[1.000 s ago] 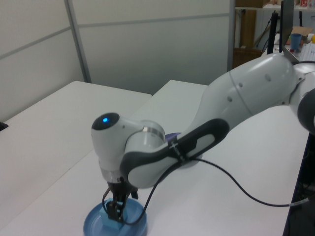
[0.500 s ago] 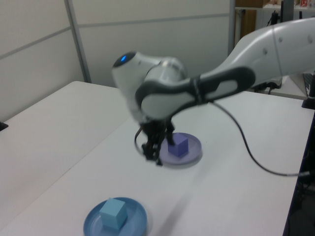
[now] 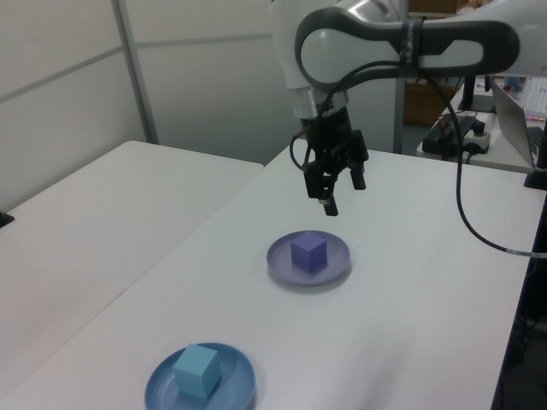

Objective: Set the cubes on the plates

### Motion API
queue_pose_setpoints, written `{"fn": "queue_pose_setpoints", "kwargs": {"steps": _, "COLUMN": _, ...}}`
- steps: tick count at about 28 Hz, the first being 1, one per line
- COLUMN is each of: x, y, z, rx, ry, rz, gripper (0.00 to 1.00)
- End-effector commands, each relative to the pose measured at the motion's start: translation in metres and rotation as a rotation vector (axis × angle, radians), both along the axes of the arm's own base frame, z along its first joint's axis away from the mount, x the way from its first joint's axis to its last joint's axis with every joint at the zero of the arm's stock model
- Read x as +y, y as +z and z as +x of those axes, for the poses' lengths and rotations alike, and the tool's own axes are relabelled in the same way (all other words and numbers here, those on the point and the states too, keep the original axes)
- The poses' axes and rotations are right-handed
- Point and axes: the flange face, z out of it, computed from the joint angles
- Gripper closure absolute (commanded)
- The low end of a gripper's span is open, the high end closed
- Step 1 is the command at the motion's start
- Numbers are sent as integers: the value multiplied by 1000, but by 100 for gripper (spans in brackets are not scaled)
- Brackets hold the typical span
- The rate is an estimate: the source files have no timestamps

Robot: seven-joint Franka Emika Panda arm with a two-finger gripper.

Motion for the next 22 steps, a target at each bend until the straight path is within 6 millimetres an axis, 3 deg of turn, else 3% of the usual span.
{"fn": "queue_pose_setpoints", "kwargs": {"steps": 1, "x": 0, "y": -3, "z": -2, "rx": 7, "ry": 48, "rz": 34, "gripper": 0}}
{"fn": "queue_pose_setpoints", "kwargs": {"steps": 8, "x": -17, "y": 10, "z": 34, "rx": -248, "ry": 15, "rz": 43, "gripper": 0}}
{"fn": "queue_pose_setpoints", "kwargs": {"steps": 16, "x": -22, "y": 13, "z": 40, "rx": -300, "ry": 26, "rz": -11, "gripper": 0}}
{"fn": "queue_pose_setpoints", "kwargs": {"steps": 22, "x": -13, "y": 3, "z": 36, "rx": -287, "ry": 55, "rz": -53, "gripper": 0}}
